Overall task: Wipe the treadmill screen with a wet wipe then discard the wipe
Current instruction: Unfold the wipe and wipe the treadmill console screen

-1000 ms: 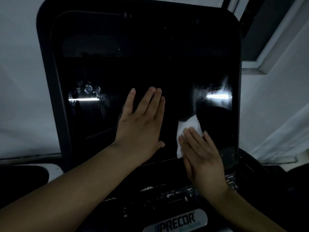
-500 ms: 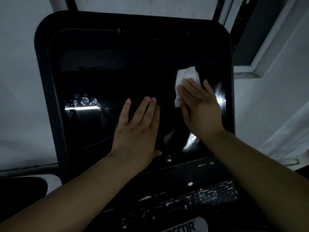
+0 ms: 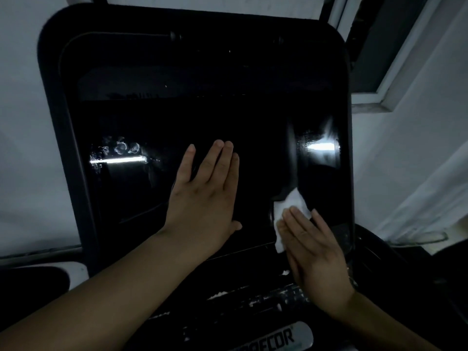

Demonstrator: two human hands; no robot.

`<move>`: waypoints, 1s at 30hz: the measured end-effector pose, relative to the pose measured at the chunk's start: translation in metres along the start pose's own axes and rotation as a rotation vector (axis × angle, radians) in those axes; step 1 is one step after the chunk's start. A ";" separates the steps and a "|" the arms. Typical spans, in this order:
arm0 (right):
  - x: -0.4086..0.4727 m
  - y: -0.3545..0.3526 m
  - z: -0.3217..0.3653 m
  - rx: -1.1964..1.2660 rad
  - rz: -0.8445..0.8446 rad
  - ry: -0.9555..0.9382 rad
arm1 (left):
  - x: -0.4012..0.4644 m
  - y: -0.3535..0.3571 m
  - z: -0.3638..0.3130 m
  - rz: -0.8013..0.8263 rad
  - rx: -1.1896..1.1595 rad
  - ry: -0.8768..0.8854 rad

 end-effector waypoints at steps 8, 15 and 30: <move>0.111 -0.024 -0.071 -0.114 -0.081 0.018 | 0.000 -0.001 0.000 -0.015 -0.004 0.001; 0.160 -0.030 -0.116 -0.168 -0.131 0.055 | 0.000 0.000 0.001 -0.021 -0.008 -0.003; -0.008 -0.008 -0.036 -0.016 -0.008 0.046 | 0.014 -0.009 -0.051 -0.055 -0.111 0.054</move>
Point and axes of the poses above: each hand's wrist, its own x-axis towards the middle knuckle, its own y-axis out of the palm, z = x × y, the point moved 9 cm from there along x, towards the middle knuckle, and after that the axes turned 12 degrees about -y, right-handed, at the moved point
